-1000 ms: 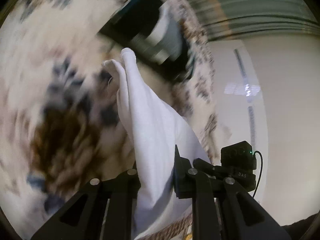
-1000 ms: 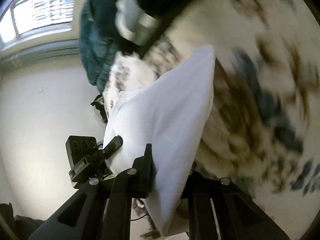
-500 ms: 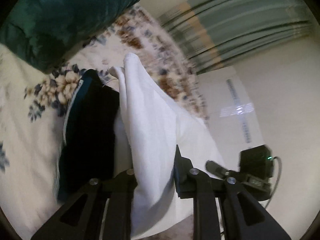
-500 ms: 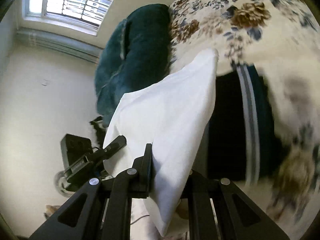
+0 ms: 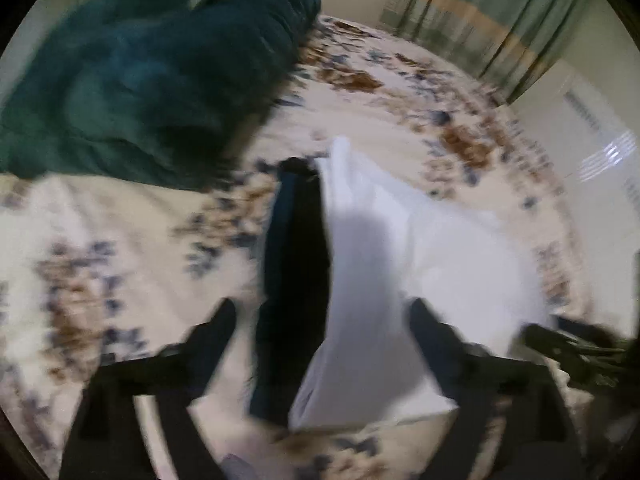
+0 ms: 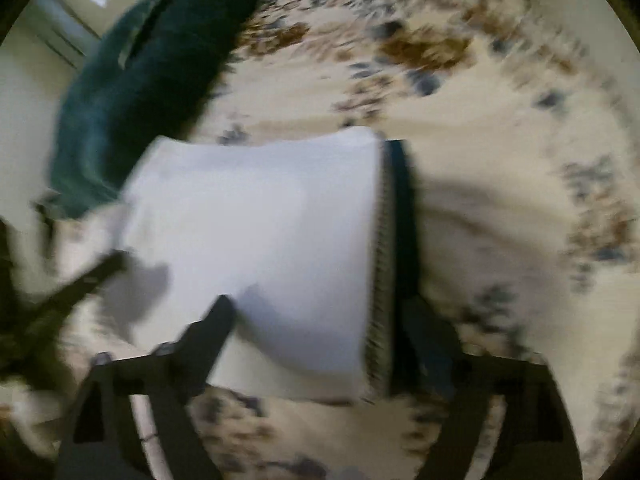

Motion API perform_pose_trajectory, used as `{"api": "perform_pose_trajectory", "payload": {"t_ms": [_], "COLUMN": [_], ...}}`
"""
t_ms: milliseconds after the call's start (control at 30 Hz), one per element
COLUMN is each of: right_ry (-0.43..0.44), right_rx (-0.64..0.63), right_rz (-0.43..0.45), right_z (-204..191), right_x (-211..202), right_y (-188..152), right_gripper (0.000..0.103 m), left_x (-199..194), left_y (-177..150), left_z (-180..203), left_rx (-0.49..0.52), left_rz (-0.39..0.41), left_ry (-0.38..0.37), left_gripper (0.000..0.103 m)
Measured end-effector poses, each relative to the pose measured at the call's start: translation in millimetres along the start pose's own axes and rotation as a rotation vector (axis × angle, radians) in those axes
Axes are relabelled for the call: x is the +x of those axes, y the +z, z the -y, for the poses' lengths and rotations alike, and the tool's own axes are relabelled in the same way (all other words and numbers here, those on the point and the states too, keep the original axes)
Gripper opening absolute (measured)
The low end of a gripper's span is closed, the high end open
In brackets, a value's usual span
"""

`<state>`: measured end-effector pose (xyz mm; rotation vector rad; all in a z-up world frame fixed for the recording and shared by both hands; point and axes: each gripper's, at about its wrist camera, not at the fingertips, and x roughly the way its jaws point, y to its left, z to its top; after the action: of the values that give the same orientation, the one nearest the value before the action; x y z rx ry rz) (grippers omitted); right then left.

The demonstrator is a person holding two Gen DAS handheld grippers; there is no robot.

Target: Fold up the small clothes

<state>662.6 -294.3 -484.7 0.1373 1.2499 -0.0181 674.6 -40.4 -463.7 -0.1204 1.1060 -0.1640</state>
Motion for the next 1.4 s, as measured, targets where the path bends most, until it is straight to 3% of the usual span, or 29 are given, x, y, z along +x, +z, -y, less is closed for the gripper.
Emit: {"api": "perform_pose_trajectory", "payload": {"t_ms": [100, 200, 400, 500, 967, 1167, 1400], "right_ry": [-0.116, -0.199, -0.243, -0.251, -0.271, -0.258, -0.254], "right_rx": [-0.019, -0.024, 0.038, 0.049, 0.028, 0.02, 0.017], "right_rz": [0.033, 0.093, 0.166, 0.205, 0.435, 0.491, 0.544], "right_z": [-5, -7, 3, 0, -35, -47, -56], "right_x": [-19, -48, -130, -184, -454, -534, -594], "right_y": [-22, -37, -66, -83, -188, -238, -280], "right_gripper": [0.103, 0.103, 0.103, 0.103, 0.103, 0.103, 0.103], "left_x": [-16, -37, -101, -150, -382, -452, -496], "left_y": [-18, -24, -28, -37, -92, -118, -145], "left_z": [11, 24, 49, 64, 93, 97, 104], "left_rx": [0.019, 0.028, 0.055, 0.098, 0.113, 0.098, 0.112], "left_rz": [0.015, 0.055, 0.087, 0.133, 0.278, 0.332, 0.353], "left_ry": [0.082, 0.107, 0.14, 0.164, 0.171, 0.164, 0.15], "left_gripper": [0.103, 0.103, 0.103, 0.103, 0.103, 0.103, 0.103]}}
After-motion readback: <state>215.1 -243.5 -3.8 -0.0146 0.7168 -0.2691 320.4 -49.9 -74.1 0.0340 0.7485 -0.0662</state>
